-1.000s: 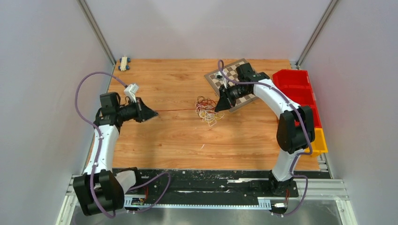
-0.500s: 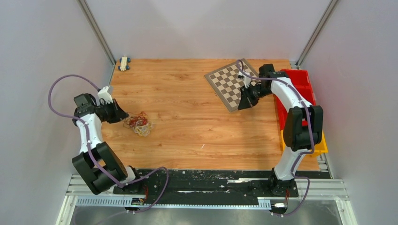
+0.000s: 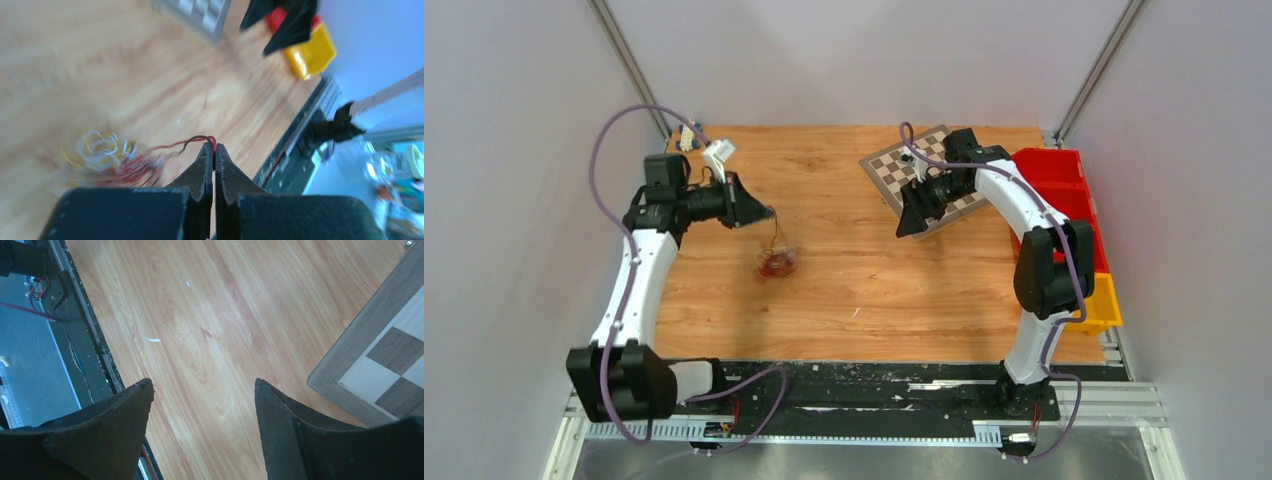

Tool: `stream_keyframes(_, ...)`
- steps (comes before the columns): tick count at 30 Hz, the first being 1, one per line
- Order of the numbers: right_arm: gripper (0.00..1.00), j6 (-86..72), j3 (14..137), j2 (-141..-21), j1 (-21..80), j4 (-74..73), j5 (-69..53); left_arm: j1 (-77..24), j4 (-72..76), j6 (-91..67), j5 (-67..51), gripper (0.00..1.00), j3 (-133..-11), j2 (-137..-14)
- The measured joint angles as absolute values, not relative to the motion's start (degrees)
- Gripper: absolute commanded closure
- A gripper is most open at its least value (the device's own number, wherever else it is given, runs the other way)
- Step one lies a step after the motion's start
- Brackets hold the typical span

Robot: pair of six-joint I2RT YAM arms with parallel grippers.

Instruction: Untangle the cables

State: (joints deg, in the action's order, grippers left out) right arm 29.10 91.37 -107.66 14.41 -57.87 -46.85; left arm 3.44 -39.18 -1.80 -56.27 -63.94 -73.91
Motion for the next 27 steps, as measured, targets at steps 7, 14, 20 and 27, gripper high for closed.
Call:
stream_keyframes(7,0.18,28.6,91.6,-107.6,14.0,-57.6,-47.7,3.7,-26.2,-11.1,-57.2,1.00,-65.4,-60.4)
stream_keyframes(14,0.14,29.6,86.8,-107.4,14.0,-57.6,-47.3,0.7,-40.7,7.9,-48.5,0.50,-53.5,-68.5)
stream_keyframes(20,0.14,29.5,85.4,-107.4,14.0,-57.6,-46.6,1.8,-51.2,18.2,-38.3,0.00,-54.5,-79.5)
stream_keyframes(27,0.16,22.0,84.1,-108.6,14.8,-53.4,-48.5,-0.1,-43.7,17.0,-44.6,0.09,-58.6,-78.8)
